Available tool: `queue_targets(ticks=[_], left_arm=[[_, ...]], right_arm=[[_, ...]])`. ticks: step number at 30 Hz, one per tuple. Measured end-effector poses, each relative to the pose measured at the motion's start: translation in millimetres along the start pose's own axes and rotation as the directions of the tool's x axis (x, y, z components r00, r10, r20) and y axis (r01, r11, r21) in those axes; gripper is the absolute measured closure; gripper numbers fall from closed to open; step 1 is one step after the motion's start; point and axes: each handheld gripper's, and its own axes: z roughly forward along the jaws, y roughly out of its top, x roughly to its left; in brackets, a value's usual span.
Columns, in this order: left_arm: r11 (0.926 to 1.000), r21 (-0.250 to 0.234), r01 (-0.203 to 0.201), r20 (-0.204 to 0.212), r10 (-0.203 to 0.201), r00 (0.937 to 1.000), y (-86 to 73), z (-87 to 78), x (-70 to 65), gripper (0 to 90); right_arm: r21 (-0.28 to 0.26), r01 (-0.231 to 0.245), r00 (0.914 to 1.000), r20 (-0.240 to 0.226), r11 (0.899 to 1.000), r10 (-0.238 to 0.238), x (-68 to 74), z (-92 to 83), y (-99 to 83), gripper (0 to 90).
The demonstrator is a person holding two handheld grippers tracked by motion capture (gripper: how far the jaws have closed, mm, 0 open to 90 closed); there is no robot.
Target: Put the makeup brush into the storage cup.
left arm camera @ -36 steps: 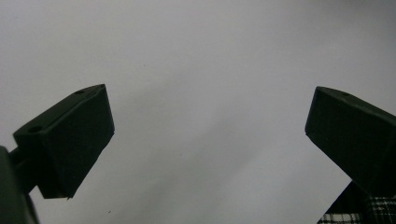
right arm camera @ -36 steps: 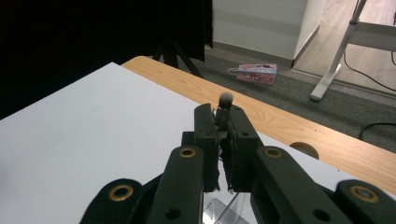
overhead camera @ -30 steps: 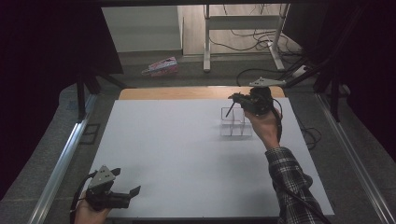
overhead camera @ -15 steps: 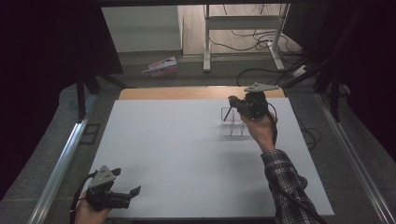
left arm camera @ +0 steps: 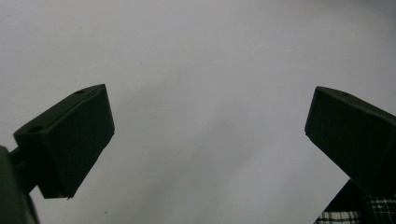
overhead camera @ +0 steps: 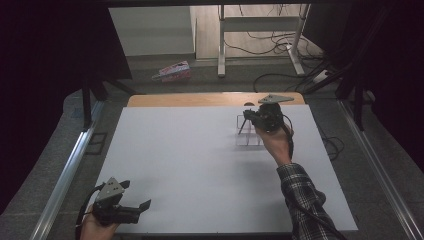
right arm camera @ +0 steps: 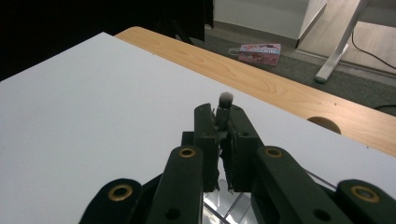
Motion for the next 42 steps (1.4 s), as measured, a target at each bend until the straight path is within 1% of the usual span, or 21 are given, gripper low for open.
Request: queue_targets(ticks=[8, 9, 10, 12, 13, 14, 15, 16, 17, 18, 20, 27, 30, 36, 42], left_arm=[[1.0000, 0.005, -0.002, 0.001, 0.002, 1.0000, 0.1, 1.0, -0.6, 1.9], [1.0000, 0.005, -0.002, 0.001, 0.002, 1.0000, 0.1, 1.0, -0.6, 1.9], [1.0000, 0.006, -0.002, 0.002, 0.002, 1.0000, 0.1, 1.0, -0.7, 1.9], [1.0000, 0.008, -0.002, 0.002, 0.002, 1.0000, 0.1, 1.1, -0.8, 1.9], [1.0000, 0.008, -0.002, 0.002, 0.002, 1.0000, 0.1, 1.1, -0.8, 1.9], [1.0000, 0.007, -0.002, 0.002, 0.002, 1.0000, 0.1, 1.1, -0.7, 1.9], [1.0000, 0.007, -0.001, 0.002, 0.001, 1.0000, 0.1, 1.1, -0.7, 1.9], [1.0000, 0.006, -0.001, 0.002, 0.001, 1.0000, 0.1, 1.1, -0.6, 1.9], [1.0000, 0.006, 0.000, 0.002, 0.000, 1.0000, 0.1, 1.0, -0.6, 1.9], [1.0000, 0.006, 0.000, 0.002, 0.000, 1.0000, 0.0, 1.0, -0.6, 1.9], [1.0000, 0.005, -0.001, 0.002, 0.001, 1.0000, 0.1, 1.1, -0.5, 1.9], [1.0000, 0.003, 0.000, 0.002, 0.000, 1.0000, 0.1, 0.7, -0.3, 1.9], [1.0000, 0.002, 0.000, 0.001, 0.000, 1.0000, 0.0, 0.5, -0.2, 1.9], [1.0000, 0.001, 0.000, 0.001, 0.000, 1.0000, 0.1, 0.4, -0.2, 1.9], [1.0000, 0.000, 0.001, 0.002, -0.001, 1.0000, 0.1, 0.2, -0.3, 1.8]], right_arm=[[0.023, -0.003, 1.0000, 0.006, 1.000, 0.003, -1.2, 5.7, -6.7, 83.6], [0.025, -0.001, 1.0000, 0.007, 1.000, 0.001, -1.3, 6.1, -6.9, 80.9], [0.025, 0.000, 1.0000, 0.006, 1.000, 0.000, -1.5, 6.8, -6.8, 69.5], [0.004, 0.018, 0.9998, -0.001, 1.000, -0.018, -2.7, 11.3, -5.5, 32.6], [-0.001, 0.014, 0.9999, -0.009, 1.000, -0.014, -3.5, 13.8, -4.2, 18.2], [-0.003, -0.002, 1.0000, -0.009, 1.000, 0.002, -3.8, 15.6, -3.3, 6.8], [0.009, -0.016, 0.9998, 0.014, 1.000, 0.016, -2.9, 17.8, -2.5, 0.0], [0.033, -0.004, 0.9994, 0.036, 0.999, 0.003, -2.1, 18.9, -1.9, 0.0], [0.037, 0.007, 0.9988, 0.048, 0.999, -0.009, -1.4, 18.7, -1.9, 0.0], [0.026, 0.017, 0.9982, 0.058, 1.000, -0.019, -0.3, 17.8, -2.3, 0.0], [0.027, 0.005, 0.9987, 0.051, 1.000, -0.007, -0.6, 17.3, -2.6, 0.0], [0.041, 0.001, 0.9994, 0.034, 0.999, -0.003, 0.0, 17.4, -3.5, 0.0], [0.054, 0.016, 0.9993, 0.033, 0.998, -0.018, 1.2, 17.4, -3.9, 0.0], [0.063, 0.021, 0.9996, 0.016, 0.998, -0.022, 4.0, 16.8, -4.9, 0.0], [0.067, 0.033, 0.9994, 0.009, 0.997, -0.033, 6.6, 14.9, -5.7, 0.0]])
